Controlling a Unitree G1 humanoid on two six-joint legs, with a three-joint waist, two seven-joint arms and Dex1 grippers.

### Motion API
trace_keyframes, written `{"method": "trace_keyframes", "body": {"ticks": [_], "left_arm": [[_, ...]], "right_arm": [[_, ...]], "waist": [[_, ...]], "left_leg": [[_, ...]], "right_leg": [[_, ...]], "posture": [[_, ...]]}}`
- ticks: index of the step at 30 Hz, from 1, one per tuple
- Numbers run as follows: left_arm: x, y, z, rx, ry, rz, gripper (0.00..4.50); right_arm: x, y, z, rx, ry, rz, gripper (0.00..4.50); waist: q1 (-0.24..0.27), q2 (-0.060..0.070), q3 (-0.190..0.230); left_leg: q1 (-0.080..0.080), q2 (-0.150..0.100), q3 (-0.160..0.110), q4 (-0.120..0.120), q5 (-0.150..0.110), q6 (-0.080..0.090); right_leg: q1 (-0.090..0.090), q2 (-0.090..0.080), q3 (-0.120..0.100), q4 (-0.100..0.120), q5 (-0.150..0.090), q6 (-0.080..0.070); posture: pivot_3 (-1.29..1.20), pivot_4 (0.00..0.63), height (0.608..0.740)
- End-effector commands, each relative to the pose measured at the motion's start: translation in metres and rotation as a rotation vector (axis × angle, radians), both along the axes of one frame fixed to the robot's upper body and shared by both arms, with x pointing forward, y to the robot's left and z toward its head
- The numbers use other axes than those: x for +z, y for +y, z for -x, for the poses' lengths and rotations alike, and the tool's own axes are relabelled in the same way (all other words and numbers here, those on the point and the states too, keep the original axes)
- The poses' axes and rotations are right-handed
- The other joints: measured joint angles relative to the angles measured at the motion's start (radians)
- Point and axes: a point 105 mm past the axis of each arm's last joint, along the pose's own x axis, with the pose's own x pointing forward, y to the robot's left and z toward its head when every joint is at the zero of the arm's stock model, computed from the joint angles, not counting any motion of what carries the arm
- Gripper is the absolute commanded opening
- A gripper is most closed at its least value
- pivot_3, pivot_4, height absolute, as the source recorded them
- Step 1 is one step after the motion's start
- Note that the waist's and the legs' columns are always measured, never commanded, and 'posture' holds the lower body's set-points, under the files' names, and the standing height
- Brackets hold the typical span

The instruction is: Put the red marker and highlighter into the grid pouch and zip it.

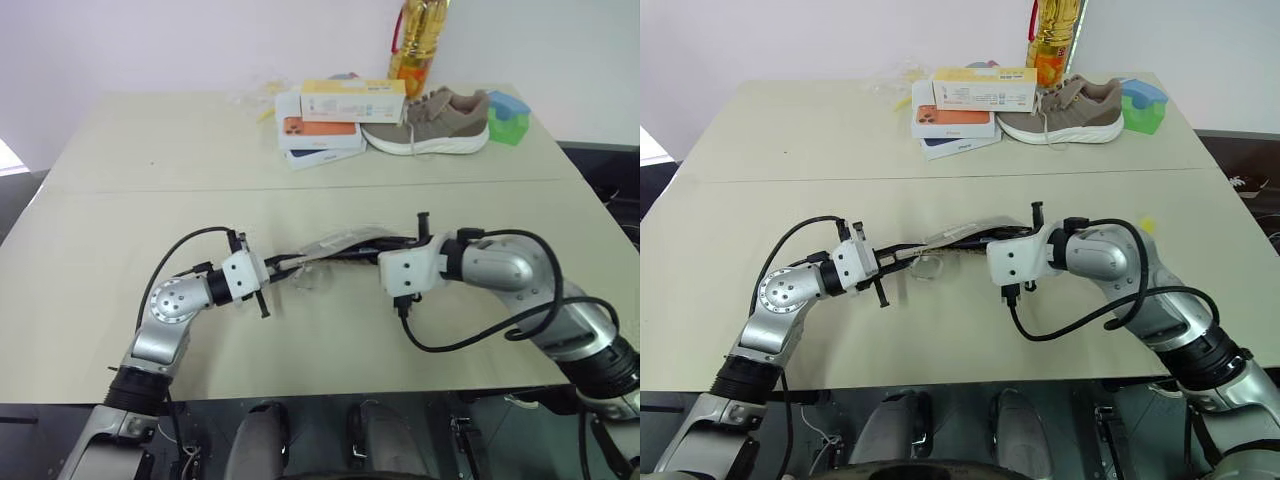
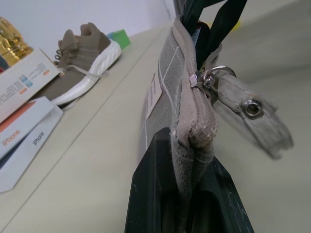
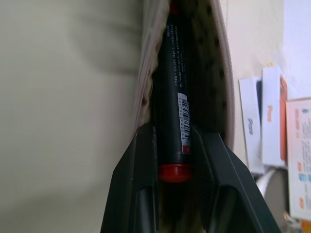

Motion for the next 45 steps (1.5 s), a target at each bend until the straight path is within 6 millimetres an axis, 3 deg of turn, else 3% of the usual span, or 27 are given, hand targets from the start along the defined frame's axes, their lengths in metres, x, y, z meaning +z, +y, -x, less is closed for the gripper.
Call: {"method": "trace_keyframes", "body": {"ticks": [1,2,5,7,10,13,14,16,20,23,27,30,35,36,39,41,43,45], "left_arm": [[0.011,-0.001,-0.002,-0.005,-0.037,0.035,0.00],[0.010,0.000,-0.002,-0.001,-0.034,0.036,0.00],[0.002,0.003,-0.006,0.045,-0.022,0.017,0.00],[-0.003,0.004,-0.009,0.086,-0.023,0.012,0.00],[-0.005,0.004,-0.015,0.146,-0.037,0.032,0.00],[-0.009,-0.002,-0.014,0.156,-0.018,0.062,0.00],[-0.010,-0.004,-0.014,0.154,-0.016,0.065,0.00],[-0.011,-0.009,-0.012,0.149,-0.011,0.072,0.00],[-0.011,-0.015,-0.013,0.148,-0.004,0.089,0.00],[-0.010,-0.019,-0.014,0.143,-0.004,0.096,0.00],[-0.008,-0.020,-0.016,0.142,-0.006,0.100,0.00],[-0.007,-0.019,-0.017,0.147,-0.009,0.103,0.00],[-0.005,-0.017,-0.019,0.164,-0.008,0.116,0.00],[-0.005,-0.016,-0.020,0.172,-0.004,0.124,0.00],[-0.002,-0.011,-0.023,0.207,0.002,0.152,0.00],[0.003,-0.007,-0.027,0.233,0.003,0.183,0.00],[0.007,-0.004,-0.029,0.247,0.000,0.197,0.00],[0.008,-0.003,-0.031,0.251,-0.002,0.200,0.00]], "right_arm": [[0.017,0.000,0.002,-0.015,-0.028,-0.058,2.37],[0.019,-0.001,0.003,-0.022,-0.028,-0.070,2.85],[0.039,-0.014,0.010,-0.125,0.097,-0.342,4.37],[0.050,-0.027,0.017,-0.187,0.219,-0.551,4.37],[0.059,-0.064,0.006,-0.383,0.282,-0.774,4.37],[0.040,-0.139,-0.020,-0.833,0.237,-0.888,4.45],[0.035,-0.153,-0.022,-0.925,0.234,-0.908,4.45],[0.025,-0.202,-0.028,-1.247,0.117,-0.990,4.45],[-0.004,-0.227,-0.017,-1.499,0.191,-1.106,4.45],[-0.029,-0.223,-0.013,-1.572,0.288,-1.129,4.45],[-0.046,-0.208,-0.013,-1.565,0.391,-1.157,4.45],[-0.058,-0.207,-0.009,-1.588,0.404,-1.131,3.59],[-0.055,-0.208,-0.011,-1.575,0.351,-1.106,1.07],[-0.047,-0.206,-0.015,-1.526,0.296,-1.066,0.85],[-0.020,-0.184,-0.025,-1.274,0.123,-0.822,0.86],[0.000,-0.145,-0.026,-0.949,0.013,-0.595,0.86],[0.006,-0.112,-0.018,-0.705,-0.008,-0.467,0.86],[0.005,-0.093,-0.011,-0.555,-0.021,-0.359,0.86]], "waist": [[0.001,0.000,0.000],[0.001,0.000,0.000],[0.002,0.000,0.000],[0.010,0.000,0.000],[0.016,0.000,0.000],[0.020,-0.001,-0.001],[0.021,-0.001,-0.001],[0.020,0.000,-0.001],[0.019,0.001,-0.001],[0.017,0.001,-0.002],[0.017,0.001,-0.002],[0.018,0.001,-0.002],[0.017,0.001,-0.002],[0.017,0.001,-0.002],[0.016,0.002,-0.001],[0.015,0.003,-0.001],[0.007,0.002,-0.001],[0.005,0.001,-0.001]], "left_leg": [[0.000,0.000,0.000,0.000,0.000,0.000],[0.000,0.000,0.000,0.000,0.000,0.000],[0.000,0.000,-0.001,0.001,0.000,0.000],[0.000,0.000,-0.001,0.001,0.000,0.000],[0.001,0.000,-0.003,0.001,0.000,0.000],[0.002,0.000,-0.003,0.002,0.000,0.000],[0.002,0.000,-0.003,0.002,0.000,0.000],[0.001,0.000,-0.002,0.002,0.000,0.000],[0.001,0.000,0.001,0.000,0.000,0.000],[0.001,0.000,0.001,-0.001,0.000,0.000],[0.001,0.000,0.001,-0.001,0.000,0.000],[0.001,0.000,0.001,-0.001,0.000,0.000],[0.001,0.000,0.001,0.000,0.000,0.000],[0.001,0.000,0.001,0.000,0.000,0.000],[0.001,0.000,0.001,0.000,0.000,0.000],[0.001,0.000,0.001,-0.001,0.000,0.000],[0.001,0.000,0.001,-0.001,0.000,0.000],[0.001,0.000,0.000,-0.001,0.000,0.000]], "right_leg": [[0.000,0.000,0.000,0.000,0.000,0.000],[0.000,0.000,0.000,0.000,0.000,0.000],[0.000,0.000,0.000,0.000,0.000,0.000],[0.001,0.000,0.000,0.000,0.000,0.000],[0.002,0.000,0.000,0.001,0.001,-0.001],[0.003,-0.001,0.000,0.001,0.001,-0.001],[0.003,-0.001,0.000,0.001,0.001,-0.001],[0.003,-0.002,0.000,0.001,0.001,-0.001],[0.000,-0.001,0.001,0.002,0.001,-0.001],[0.000,0.000,0.001,0.002,0.001,-0.001],[0.000,0.000,0.001,0.002,0.001,-0.001],[0.000,0.000,0.001,0.002,0.001,-0.001],[0.000,0.000,0.001,0.002,0.001,-0.001],[0.000,0.000,0.001,0.002,0.001,-0.001],[0.000,0.000,0.001,0.002,0.001,-0.001],[0.000,0.000,0.002,0.002,0.000,-0.001],[-0.001,0.001,0.002,0.002,0.000,0.000],[-0.001,0.002,0.002,0.002,0.000,0.000]], "posture": [[0.00,0.150,0.724],[0.00,0.150,0.724],[0.00,0.150,0.724],[0.00,0.150,0.724],[0.00,0.150,0.724],[0.00,0.150,0.724],[0.00,0.150,0.724],[0.00,0.150,0.724],[0.00,0.150,0.724],[0.00,0.150,0.724],[0.00,0.150,0.724],[0.00,0.150,0.724],[0.00,0.150,0.724],[0.00,0.150,0.724],[0.00,0.150,0.724],[0.00,0.150,0.724],[0.00,0.150,0.724],[0.00,0.150,0.724]]}}
